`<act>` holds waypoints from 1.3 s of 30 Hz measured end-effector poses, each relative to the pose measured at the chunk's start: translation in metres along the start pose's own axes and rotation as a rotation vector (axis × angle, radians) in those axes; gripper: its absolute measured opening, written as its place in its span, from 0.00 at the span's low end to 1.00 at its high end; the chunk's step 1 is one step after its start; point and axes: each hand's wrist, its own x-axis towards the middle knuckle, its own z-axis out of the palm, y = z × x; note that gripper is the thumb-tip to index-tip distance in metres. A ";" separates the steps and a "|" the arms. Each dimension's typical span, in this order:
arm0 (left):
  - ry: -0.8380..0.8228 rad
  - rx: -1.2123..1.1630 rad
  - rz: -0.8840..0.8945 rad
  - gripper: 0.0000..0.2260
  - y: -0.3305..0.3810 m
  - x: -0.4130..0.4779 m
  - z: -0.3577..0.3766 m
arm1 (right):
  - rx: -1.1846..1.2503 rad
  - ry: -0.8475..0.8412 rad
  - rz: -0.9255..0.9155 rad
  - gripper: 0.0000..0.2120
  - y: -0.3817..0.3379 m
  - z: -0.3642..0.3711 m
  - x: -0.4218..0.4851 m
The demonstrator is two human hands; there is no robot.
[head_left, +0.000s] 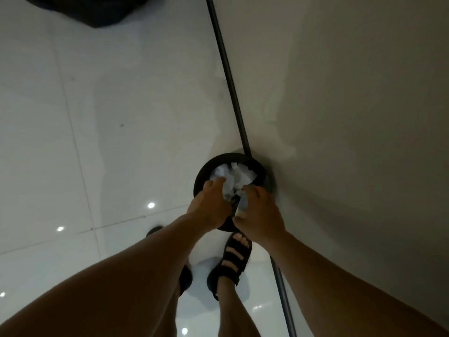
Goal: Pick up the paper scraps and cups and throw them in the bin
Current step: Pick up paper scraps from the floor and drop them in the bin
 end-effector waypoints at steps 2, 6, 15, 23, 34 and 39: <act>-0.006 0.022 0.015 0.29 -0.014 0.024 0.021 | 0.001 -0.013 0.018 0.39 0.016 0.025 0.014; -0.025 0.117 0.066 0.32 -0.029 0.038 0.041 | 0.025 -0.012 0.101 0.42 0.032 0.049 0.013; 0.026 0.083 0.033 0.29 -0.028 -0.027 -0.023 | 0.022 -0.011 0.104 0.41 0.001 -0.008 -0.031; 0.177 0.087 -0.007 0.33 0.012 -0.153 -0.161 | 0.066 0.016 0.017 0.42 -0.125 -0.121 -0.106; 0.433 0.124 -0.222 0.33 -0.016 -0.372 -0.228 | -0.414 -0.043 -0.561 0.39 -0.293 -0.197 -0.218; 0.535 0.013 -0.444 0.33 -0.042 -0.463 -0.189 | -0.582 -0.144 -0.779 0.40 -0.322 -0.192 -0.263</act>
